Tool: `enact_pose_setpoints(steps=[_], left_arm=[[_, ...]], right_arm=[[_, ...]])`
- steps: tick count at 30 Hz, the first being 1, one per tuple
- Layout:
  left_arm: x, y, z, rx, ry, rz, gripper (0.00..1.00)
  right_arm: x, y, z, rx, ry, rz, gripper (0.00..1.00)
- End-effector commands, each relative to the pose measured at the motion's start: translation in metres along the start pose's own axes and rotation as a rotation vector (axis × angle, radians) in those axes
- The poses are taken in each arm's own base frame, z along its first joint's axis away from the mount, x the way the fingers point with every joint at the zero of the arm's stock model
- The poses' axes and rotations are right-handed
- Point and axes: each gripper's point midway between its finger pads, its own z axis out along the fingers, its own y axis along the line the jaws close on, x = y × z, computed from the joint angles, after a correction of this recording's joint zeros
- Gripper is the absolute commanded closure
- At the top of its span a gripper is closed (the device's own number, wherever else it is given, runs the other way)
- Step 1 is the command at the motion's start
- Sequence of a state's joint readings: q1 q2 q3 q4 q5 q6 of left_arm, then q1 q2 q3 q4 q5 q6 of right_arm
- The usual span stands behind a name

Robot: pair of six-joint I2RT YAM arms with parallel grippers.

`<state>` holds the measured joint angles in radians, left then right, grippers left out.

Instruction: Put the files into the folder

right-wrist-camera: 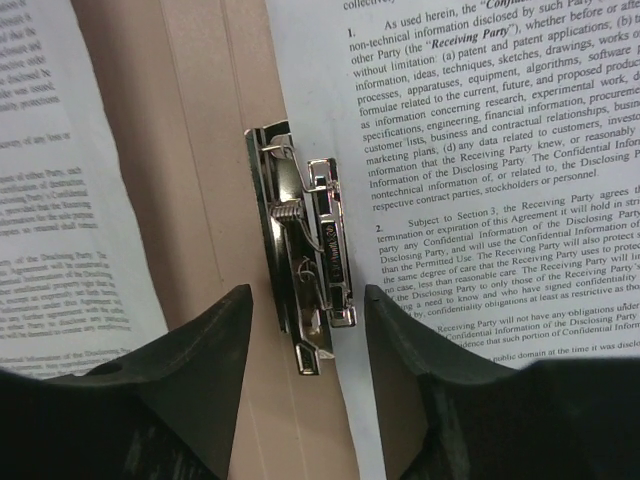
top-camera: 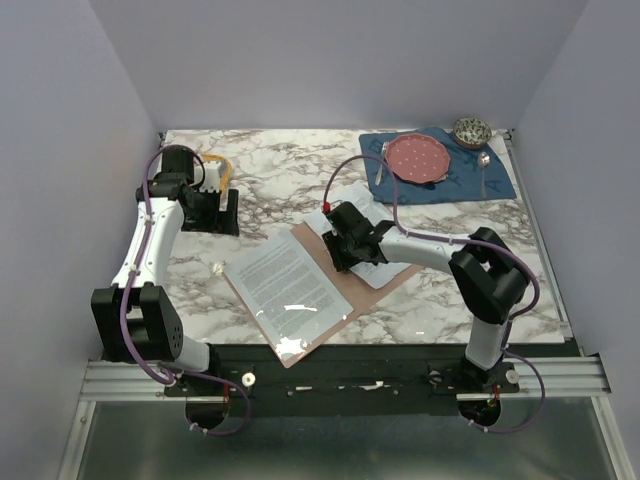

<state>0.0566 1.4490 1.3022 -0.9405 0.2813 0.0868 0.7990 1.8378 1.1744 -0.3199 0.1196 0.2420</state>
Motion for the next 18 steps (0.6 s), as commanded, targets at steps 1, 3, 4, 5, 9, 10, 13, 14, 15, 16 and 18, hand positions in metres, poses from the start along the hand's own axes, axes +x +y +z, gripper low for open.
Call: enact_pose_setpoints(steps=[1, 3, 4, 5, 9, 10, 13, 14, 15, 16, 18], left_arm=[[0.018, -0.001, -0.001, 0.006, 0.031, 0.041, 0.03], [0.023, 0.004, 0.000, -0.018, 0.043, 0.043, 0.03], [0.024, 0.005, 0.000, -0.024, 0.043, 0.053, 0.03], [0.025, 0.007, 0.000, -0.036, 0.046, 0.054, 0.03], [0.035, 0.013, 0.005, -0.061, 0.076, 0.064, 0.03], [0.035, 0.015, 0.006, -0.067, 0.078, 0.063, 0.03], [0.039, 0.017, 0.008, -0.071, 0.088, 0.068, 0.02], [0.040, 0.017, 0.008, -0.070, 0.089, 0.070, 0.02], [0.041, 0.017, 0.009, -0.069, 0.094, 0.076, 0.02], [0.042, 0.018, 0.008, -0.075, 0.094, 0.080, 0.02], [0.043, 0.019, 0.010, -0.079, 0.100, 0.086, 0.02]], right_arm=[[0.023, -0.006, 0.017, 0.030, 0.055, -0.004, 0.51], [0.028, -0.004, 0.022, 0.024, 0.072, 0.009, 0.60], [0.029, -0.003, 0.024, 0.020, 0.073, 0.014, 0.63], [0.029, -0.001, 0.025, 0.016, 0.074, 0.030, 0.66], [0.028, 0.007, 0.028, -0.004, 0.084, 0.101, 0.85], [0.030, 0.011, 0.029, -0.019, 0.094, 0.119, 0.86], [0.037, 0.019, 0.030, -0.049, 0.116, 0.189, 0.89], [0.044, 0.020, 0.030, -0.051, 0.133, 0.213, 0.90], [0.046, 0.020, 0.030, -0.049, 0.137, 0.229, 0.93], [0.047, 0.021, 0.030, -0.054, 0.136, 0.242, 0.94], [0.050, 0.023, 0.027, -0.062, 0.140, 0.286, 0.95]])
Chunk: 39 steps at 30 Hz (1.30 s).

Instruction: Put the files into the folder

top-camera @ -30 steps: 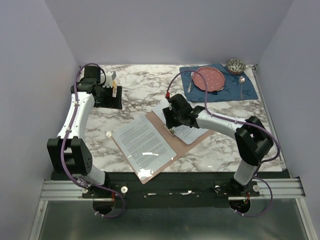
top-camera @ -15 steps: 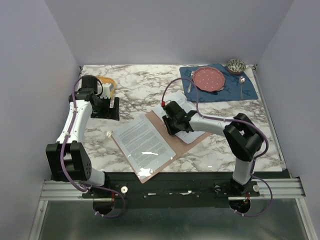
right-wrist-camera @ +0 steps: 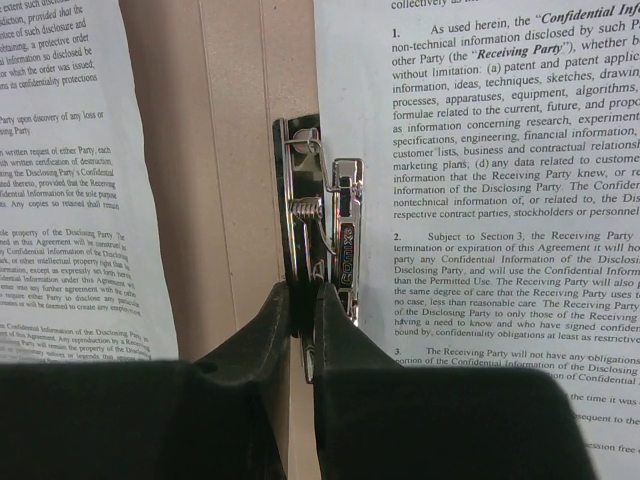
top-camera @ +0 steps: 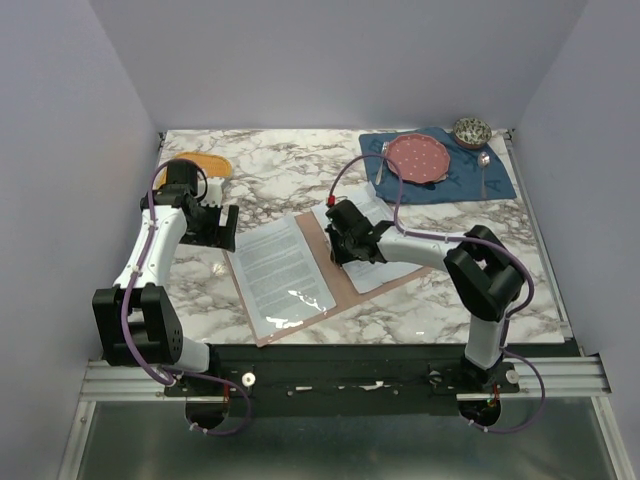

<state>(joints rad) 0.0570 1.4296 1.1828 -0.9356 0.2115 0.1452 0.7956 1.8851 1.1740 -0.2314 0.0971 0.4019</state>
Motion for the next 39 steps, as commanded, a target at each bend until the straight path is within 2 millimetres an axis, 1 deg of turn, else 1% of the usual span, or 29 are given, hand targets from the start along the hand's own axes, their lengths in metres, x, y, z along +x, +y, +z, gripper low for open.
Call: enact_pose_setpoints(steps=[1, 6, 8, 10, 12, 13, 14, 15, 16, 17, 18, 20, 21, 23, 24, 25, 29, 32, 33, 34, 36, 39], left_arm=[[0.004, 0.007, -0.004, -0.035, -0.001, 0.055, 0.02], [0.002, 0.013, -0.001, -0.063, -0.001, 0.039, 0.01], [0.000, 0.016, 0.002, -0.077, -0.001, 0.027, 0.01], [-0.002, 0.022, 0.002, -0.089, -0.002, 0.010, 0.01], [-0.004, 0.026, 0.002, -0.088, -0.005, -0.008, 0.01], [-0.003, 0.032, 0.003, -0.092, 0.000, -0.029, 0.01], [-0.003, 0.034, 0.003, -0.091, 0.001, -0.043, 0.01], [-0.004, 0.036, 0.003, -0.081, -0.001, -0.051, 0.01], [-0.002, 0.039, 0.006, -0.075, 0.010, -0.064, 0.01], [-0.001, 0.043, 0.006, -0.072, 0.012, -0.079, 0.01], [0.001, 0.044, 0.008, -0.070, 0.018, -0.078, 0.01], [0.002, 0.046, 0.014, -0.054, 0.027, -0.092, 0.01], [0.003, 0.045, 0.016, -0.040, 0.029, -0.093, 0.01], [-0.001, 0.036, 0.020, 0.015, 0.017, -0.094, 0.01], [-0.002, 0.033, 0.020, 0.034, 0.009, -0.097, 0.01], [-0.007, 0.030, 0.020, 0.052, -0.013, -0.092, 0.01], [-0.025, 0.007, 0.016, 0.191, -0.087, -0.095, 0.01], [-0.032, -0.003, 0.016, 0.263, -0.110, -0.087, 0.01], [-0.038, -0.012, 0.012, 0.315, -0.126, -0.081, 0.01], [-0.036, -0.015, 0.014, 0.339, -0.110, -0.093, 0.01], [-0.040, -0.024, 0.012, 0.399, -0.115, -0.090, 0.01], [-0.038, -0.029, 0.015, 0.438, -0.099, -0.100, 0.01]], right_arm=[[0.057, 0.002, 0.008, -0.019, 0.168, 0.134, 0.94], [0.045, 0.007, 0.005, -0.022, 0.144, 0.238, 0.95], [0.043, 0.005, 0.003, -0.015, 0.140, 0.284, 0.96], [0.037, 0.011, -0.002, -0.048, 0.131, 0.345, 0.99], [0.036, 0.012, -0.005, -0.072, 0.117, 0.388, 0.99], [0.026, 0.019, -0.010, -0.119, 0.086, 0.399, 0.99], [0.031, 0.015, -0.011, -0.123, 0.092, 0.416, 0.99], [0.030, 0.017, -0.013, -0.145, 0.089, 0.427, 0.99], [0.017, 0.025, -0.022, -0.208, 0.041, 0.435, 0.99], [0.014, 0.024, -0.026, -0.228, 0.013, 0.440, 0.99], [0.024, 0.021, -0.028, -0.237, 0.009, 0.440, 0.99], [0.011, 0.024, -0.038, -0.279, -0.056, 0.434, 0.99], [0.015, 0.022, -0.039, -0.279, -0.057, 0.433, 0.99], [0.008, 0.026, -0.046, -0.318, -0.094, 0.431, 0.99], [0.008, 0.026, -0.047, -0.326, -0.098, 0.437, 0.99], [0.006, 0.027, -0.048, -0.335, -0.104, 0.434, 0.99], [0.005, 0.029, -0.048, -0.344, -0.101, 0.429, 0.99], [0.003, 0.030, -0.048, -0.348, -0.104, 0.430, 0.99], [0.002, 0.030, -0.048, -0.350, -0.107, 0.430, 0.99], [0.002, 0.030, -0.048, -0.349, -0.104, 0.428, 0.99], [0.000, 0.031, -0.048, -0.350, -0.107, 0.430, 0.99], [-0.001, 0.032, -0.047, -0.352, -0.105, 0.429, 0.99]])
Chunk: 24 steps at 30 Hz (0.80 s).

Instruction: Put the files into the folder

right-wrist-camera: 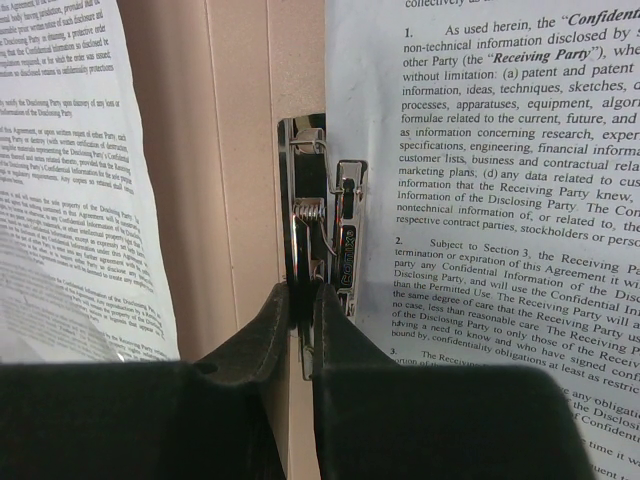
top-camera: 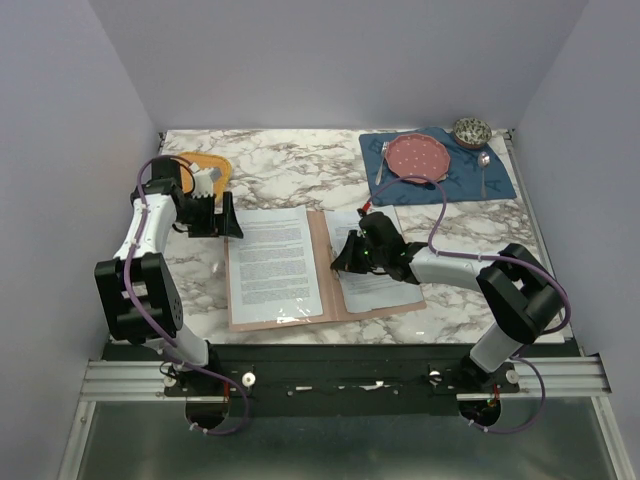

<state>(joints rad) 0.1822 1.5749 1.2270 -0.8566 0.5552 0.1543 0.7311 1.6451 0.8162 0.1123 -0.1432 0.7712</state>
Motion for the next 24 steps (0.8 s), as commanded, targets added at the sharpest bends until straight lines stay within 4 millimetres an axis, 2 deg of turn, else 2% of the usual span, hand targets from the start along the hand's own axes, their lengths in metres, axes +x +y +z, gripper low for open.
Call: enact_pose_setpoints(steps=[1, 6, 9, 13, 20, 24], left_arm=[[-0.005, -0.026, 0.003, 0.178, -0.008, 0.001, 0.01], [0.002, -0.030, 0.007, 0.220, 0.017, -0.013, 0.01], [0.004, -0.022, 0.010, 0.179, 0.030, -0.007, 0.01], [0.001, -0.008, 0.002, 0.084, 0.025, 0.034, 0.01], [0.006, -0.008, -0.003, 0.063, 0.019, 0.057, 0.01], [0.012, -0.001, -0.005, 0.016, 0.028, 0.075, 0.01]], right_arm=[[-0.009, 0.017, 0.000, -0.064, -0.014, 0.023, 0.99], [-0.011, 0.019, 0.003, -0.067, -0.011, 0.031, 0.99], [-0.012, 0.019, 0.004, -0.066, -0.012, 0.035, 0.99], [-0.012, 0.016, 0.003, -0.059, -0.013, 0.033, 0.99], [-0.011, 0.012, 0.004, -0.053, -0.008, 0.039, 0.99], [-0.010, 0.012, 0.005, -0.053, -0.001, 0.041, 0.99]])
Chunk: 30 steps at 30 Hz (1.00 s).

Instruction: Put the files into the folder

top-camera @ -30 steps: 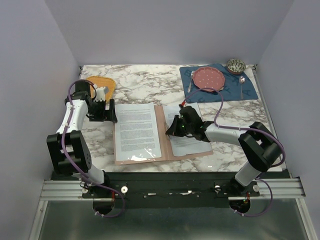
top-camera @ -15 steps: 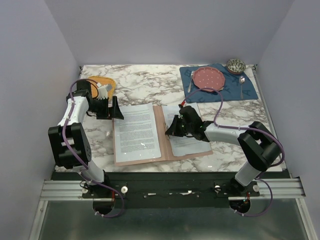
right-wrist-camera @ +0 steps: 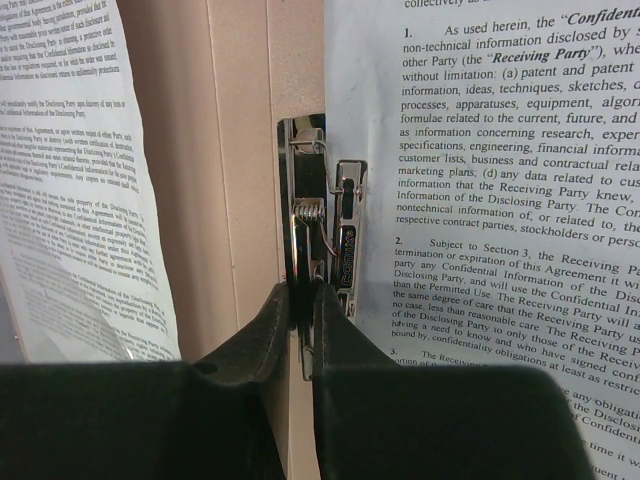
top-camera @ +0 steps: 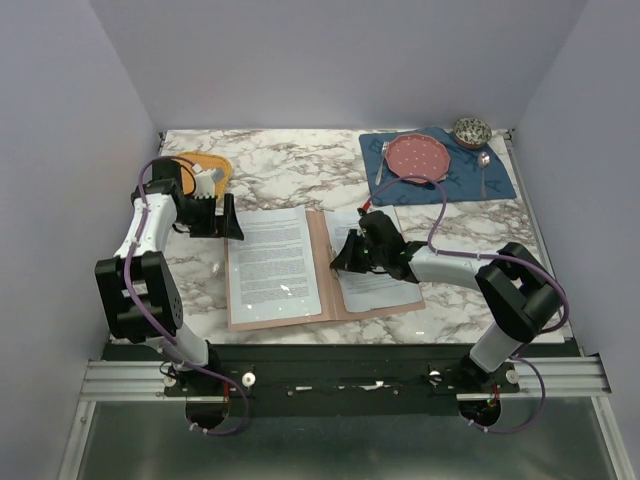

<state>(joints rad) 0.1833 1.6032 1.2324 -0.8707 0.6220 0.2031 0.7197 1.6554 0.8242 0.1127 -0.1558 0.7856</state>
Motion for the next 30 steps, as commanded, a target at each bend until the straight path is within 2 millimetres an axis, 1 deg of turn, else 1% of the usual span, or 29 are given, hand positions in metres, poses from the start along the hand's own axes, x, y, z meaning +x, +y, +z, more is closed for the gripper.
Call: enact_pose_setpoints(steps=[1, 5, 6, 10, 13, 20, 24, 25, 27, 28, 30], left_arm=[[0.011, 0.004, -0.013, -0.063, 0.011, 0.064, 0.01], [0.023, 0.000, -0.009, -0.039, 0.028, 0.057, 0.01], [0.029, 0.001, -0.006, -0.031, 0.043, 0.048, 0.01], [0.039, 0.008, 0.003, -0.034, 0.076, 0.033, 0.01], [0.043, 0.008, 0.008, -0.021, 0.083, 0.024, 0.01], [0.041, 0.000, 0.016, 0.036, 0.074, 0.009, 0.01], [0.034, -0.017, 0.019, 0.100, 0.068, -0.006, 0.01], [0.028, -0.022, 0.016, 0.110, 0.053, -0.001, 0.01], [0.022, -0.035, 0.012, 0.145, 0.043, -0.006, 0.01], [0.015, -0.044, 0.007, 0.158, 0.024, 0.014, 0.01], [0.011, -0.055, 0.001, 0.174, 0.016, 0.010, 0.01]], right_arm=[[-0.006, 0.012, 0.003, -0.050, -0.002, 0.019, 0.99], [-0.006, 0.014, 0.004, -0.056, -0.003, 0.025, 0.99], [-0.008, 0.015, 0.004, -0.060, -0.005, 0.025, 0.99], [-0.010, 0.017, 0.002, -0.066, -0.010, 0.027, 0.99], [-0.010, 0.019, 0.002, -0.072, -0.008, 0.034, 0.99], [-0.013, 0.023, 0.003, -0.088, -0.006, 0.046, 0.99], [-0.013, 0.026, 0.006, -0.100, 0.002, 0.055, 0.99], [-0.014, 0.028, 0.006, -0.103, 0.002, 0.054, 0.99], [-0.014, 0.027, 0.007, -0.099, -0.001, 0.044, 0.99], [-0.015, 0.026, 0.007, -0.094, -0.002, 0.041, 0.99], [-0.019, 0.028, 0.007, -0.089, -0.012, 0.034, 0.99]])
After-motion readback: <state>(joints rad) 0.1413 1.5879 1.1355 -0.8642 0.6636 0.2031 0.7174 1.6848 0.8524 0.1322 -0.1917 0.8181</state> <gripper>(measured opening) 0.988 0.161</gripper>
